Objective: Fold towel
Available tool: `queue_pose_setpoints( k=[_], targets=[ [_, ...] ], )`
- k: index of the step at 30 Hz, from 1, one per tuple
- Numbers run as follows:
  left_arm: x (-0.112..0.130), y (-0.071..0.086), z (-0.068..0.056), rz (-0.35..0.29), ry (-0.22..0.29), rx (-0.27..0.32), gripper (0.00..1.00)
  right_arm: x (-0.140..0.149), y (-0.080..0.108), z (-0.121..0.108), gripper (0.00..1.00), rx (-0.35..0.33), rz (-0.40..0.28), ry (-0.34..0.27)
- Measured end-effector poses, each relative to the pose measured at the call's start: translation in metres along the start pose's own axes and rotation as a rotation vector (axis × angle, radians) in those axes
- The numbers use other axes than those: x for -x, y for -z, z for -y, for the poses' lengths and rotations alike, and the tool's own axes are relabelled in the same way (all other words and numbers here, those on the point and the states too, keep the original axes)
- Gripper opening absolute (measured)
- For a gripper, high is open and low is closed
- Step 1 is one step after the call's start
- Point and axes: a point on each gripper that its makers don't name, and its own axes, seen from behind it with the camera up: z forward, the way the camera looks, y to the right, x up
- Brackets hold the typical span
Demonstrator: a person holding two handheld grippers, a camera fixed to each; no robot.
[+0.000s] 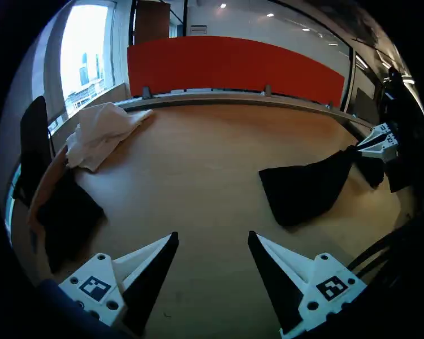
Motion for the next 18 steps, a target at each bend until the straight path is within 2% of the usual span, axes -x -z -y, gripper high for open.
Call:
queue_pose_setpoints(
  k=[18],
  targets=[
    [0.003,0.02,0.017,-0.026,0.062,-0.046,0.91,-0.05,-0.046,0.045,0.05,-0.141,-0.003,0.132]
  ],
)
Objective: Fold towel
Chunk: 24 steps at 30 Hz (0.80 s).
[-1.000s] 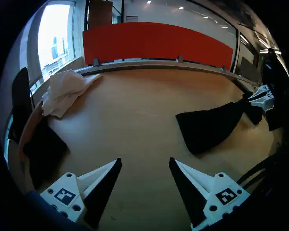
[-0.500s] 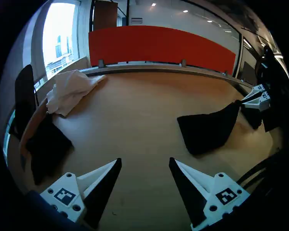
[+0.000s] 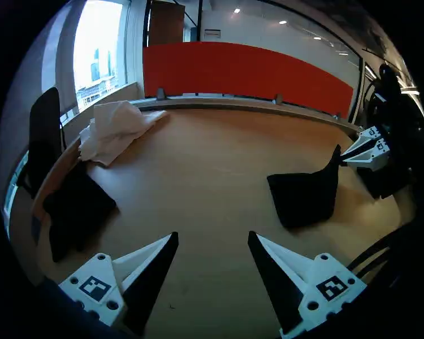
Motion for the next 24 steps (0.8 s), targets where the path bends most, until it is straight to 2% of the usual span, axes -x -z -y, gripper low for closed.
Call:
queue_pose_setpoints(
  k=[9,18,24],
  targets=[
    [0.005,0.005,0.008,-0.008,0.011,-0.017,0.91,-0.005,-0.035,0.028,0.05,-0.075,0.04,0.018],
    [0.018,0.003,0.009,0.008,0.01,-0.02,0.91,0.007,-0.081,0.056,0.05,-0.147,0.08,-0.007],
    [0.019,0.002,0.008,0.011,0.0,-0.017,0.91,0.011,-0.091,0.061,0.05,-0.164,0.09,-0.013]
  ],
)
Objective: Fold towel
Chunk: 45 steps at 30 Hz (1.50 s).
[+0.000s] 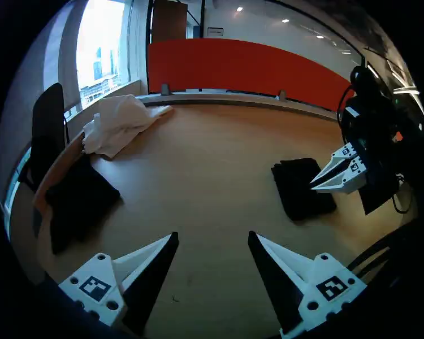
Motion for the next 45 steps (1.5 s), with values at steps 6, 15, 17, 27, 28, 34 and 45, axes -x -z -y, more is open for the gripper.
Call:
queue_pose_setpoints(
  k=[6,15,17,27,28,34,45],
  targets=[
    [-0.001,-0.001,0.0,0.0,-0.003,0.001,0.91,-0.004,0.0,0.003,0.05,-0.006,-0.015,0.006],
    [-0.003,-0.002,0.001,0.001,-0.008,0.001,0.91,-0.006,-0.001,0.005,0.06,-0.018,-0.027,0.006],
    [-0.003,-0.002,0.001,0.002,-0.01,0.001,0.91,-0.005,-0.001,0.005,0.08,-0.019,-0.028,0.006],
    [-0.004,-0.003,0.001,0.004,-0.015,-0.001,0.91,-0.003,0.003,0.007,0.66,-0.02,-0.038,-0.012],
    [-0.004,-0.003,0.001,0.004,-0.015,-0.001,0.91,-0.002,0.003,0.007,0.72,-0.015,-0.038,-0.013],
    [-0.005,-0.003,0.0,0.003,-0.019,0.002,0.91,0.007,0.009,0.003,0.78,0.011,-0.038,-0.036],
    [-0.008,-0.005,0.0,0.001,-0.022,0.005,0.91,0.038,0.026,-0.007,0.79,0.063,-0.009,-0.093]
  ],
)
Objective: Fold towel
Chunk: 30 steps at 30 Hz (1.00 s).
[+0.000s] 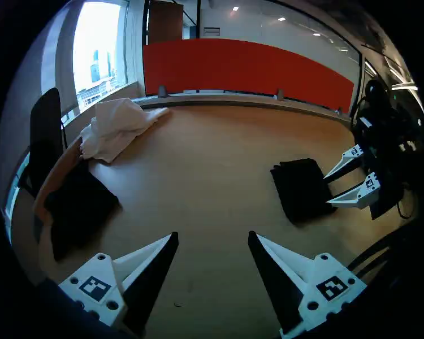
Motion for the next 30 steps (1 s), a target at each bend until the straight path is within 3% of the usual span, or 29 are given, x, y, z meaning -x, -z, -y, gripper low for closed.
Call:
queue_pose_setpoints(
  k=[9,22,30],
  targets=[
    [0.0,-0.001,-0.001,0.001,-0.005,0.004,0.91,0.028,0.014,-0.005,0.78,0.037,0.032,-0.036],
    [0.002,-0.002,-0.002,0.007,-0.012,0.007,0.91,0.06,0.016,-0.001,0.76,0.057,0.071,-0.08],
    [0.003,-0.001,-0.004,0.007,-0.012,0.009,0.91,0.068,0.015,0.002,0.52,0.06,0.075,-0.116]
  ],
)
